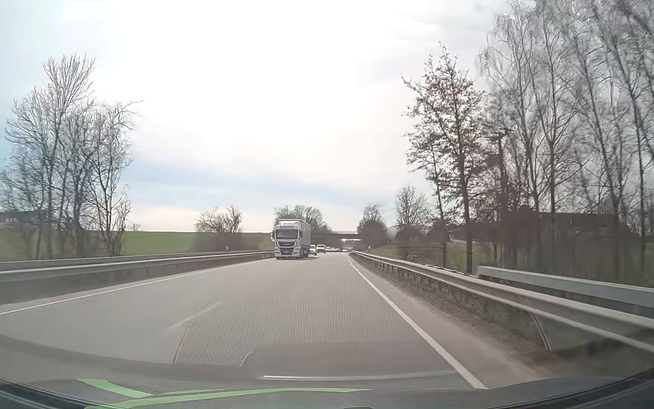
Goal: Follow the waypoints while adhering to traffic rules and regulations
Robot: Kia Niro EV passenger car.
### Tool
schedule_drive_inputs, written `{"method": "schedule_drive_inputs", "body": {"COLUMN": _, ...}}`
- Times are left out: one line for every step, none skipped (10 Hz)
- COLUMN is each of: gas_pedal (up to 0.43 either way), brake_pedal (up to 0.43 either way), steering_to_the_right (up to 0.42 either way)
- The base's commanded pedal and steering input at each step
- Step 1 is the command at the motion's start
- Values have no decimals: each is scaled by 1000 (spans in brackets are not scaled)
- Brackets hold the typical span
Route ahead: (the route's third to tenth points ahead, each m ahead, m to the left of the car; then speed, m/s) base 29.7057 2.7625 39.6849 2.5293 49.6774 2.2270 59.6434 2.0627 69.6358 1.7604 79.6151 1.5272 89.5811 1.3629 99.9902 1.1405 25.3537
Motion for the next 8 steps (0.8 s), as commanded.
{"method": "schedule_drive_inputs", "body": {"gas_pedal": 248, "brake_pedal": 0, "steering_to_the_right": 6}}
{"method": "schedule_drive_inputs", "body": {"gas_pedal": 248, "brake_pedal": 0, "steering_to_the_right": 6}}
{"method": "schedule_drive_inputs", "body": {"gas_pedal": 248, "brake_pedal": 0, "steering_to_the_right": 6}}
{"method": "schedule_drive_inputs", "body": {"gas_pedal": 248, "brake_pedal": 0, "steering_to_the_right": 6}}
{"method": "schedule_drive_inputs", "body": {"gas_pedal": 248, "brake_pedal": 0, "steering_to_the_right": 6}}
{"method": "schedule_drive_inputs", "body": {"gas_pedal": 248, "brake_pedal": 0, "steering_to_the_right": 6}}
{"method": "schedule_drive_inputs", "body": {"gas_pedal": 248, "brake_pedal": 0, "steering_to_the_right": 6}}
{"method": "schedule_drive_inputs", "body": {"gas_pedal": 248, "brake_pedal": 0, "steering_to_the_right": 6}}
